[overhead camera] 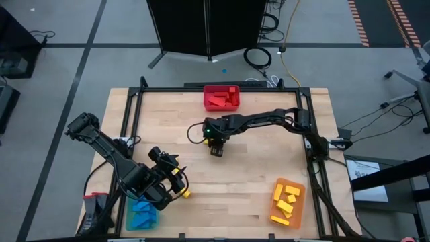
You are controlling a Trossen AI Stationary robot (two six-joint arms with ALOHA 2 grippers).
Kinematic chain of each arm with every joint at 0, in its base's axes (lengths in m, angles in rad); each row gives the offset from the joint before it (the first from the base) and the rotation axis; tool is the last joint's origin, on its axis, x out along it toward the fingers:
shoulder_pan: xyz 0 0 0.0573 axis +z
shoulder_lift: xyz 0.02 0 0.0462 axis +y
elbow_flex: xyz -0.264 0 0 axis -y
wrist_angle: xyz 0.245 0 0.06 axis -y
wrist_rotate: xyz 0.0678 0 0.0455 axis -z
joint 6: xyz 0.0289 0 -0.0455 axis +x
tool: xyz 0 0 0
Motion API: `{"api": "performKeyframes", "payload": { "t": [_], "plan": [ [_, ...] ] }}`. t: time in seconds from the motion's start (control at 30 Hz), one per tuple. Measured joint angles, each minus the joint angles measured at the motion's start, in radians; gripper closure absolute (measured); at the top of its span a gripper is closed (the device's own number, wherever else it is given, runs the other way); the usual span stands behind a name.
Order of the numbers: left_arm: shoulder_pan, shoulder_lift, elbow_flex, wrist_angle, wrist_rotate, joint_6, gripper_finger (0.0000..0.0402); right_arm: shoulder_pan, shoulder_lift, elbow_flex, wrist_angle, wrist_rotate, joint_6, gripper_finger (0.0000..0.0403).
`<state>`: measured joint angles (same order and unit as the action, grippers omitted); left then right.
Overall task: Sort blocks
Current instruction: Put the yellow block into the orange bin
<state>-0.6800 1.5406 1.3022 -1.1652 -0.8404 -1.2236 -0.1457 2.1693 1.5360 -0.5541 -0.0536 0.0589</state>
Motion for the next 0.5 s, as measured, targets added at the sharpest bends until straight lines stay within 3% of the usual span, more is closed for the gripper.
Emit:
{"api": "performKeyframes", "payload": {
  "t": [0.23, 0.5],
  "plan": [
    [0.000, 0.000, 0.000, 0.001, 0.000, 0.000, 0.0137, 0.023, -0.081, -0.006, -0.095, 0.002, 0.031, 0.0322],
    [0.000, 0.000, 0.000, 0.001, -0.002, 0.001, 0.0137, 0.098, -0.308, -0.003, -0.329, 0.161, 0.074, 0.0322]
  ]
}}
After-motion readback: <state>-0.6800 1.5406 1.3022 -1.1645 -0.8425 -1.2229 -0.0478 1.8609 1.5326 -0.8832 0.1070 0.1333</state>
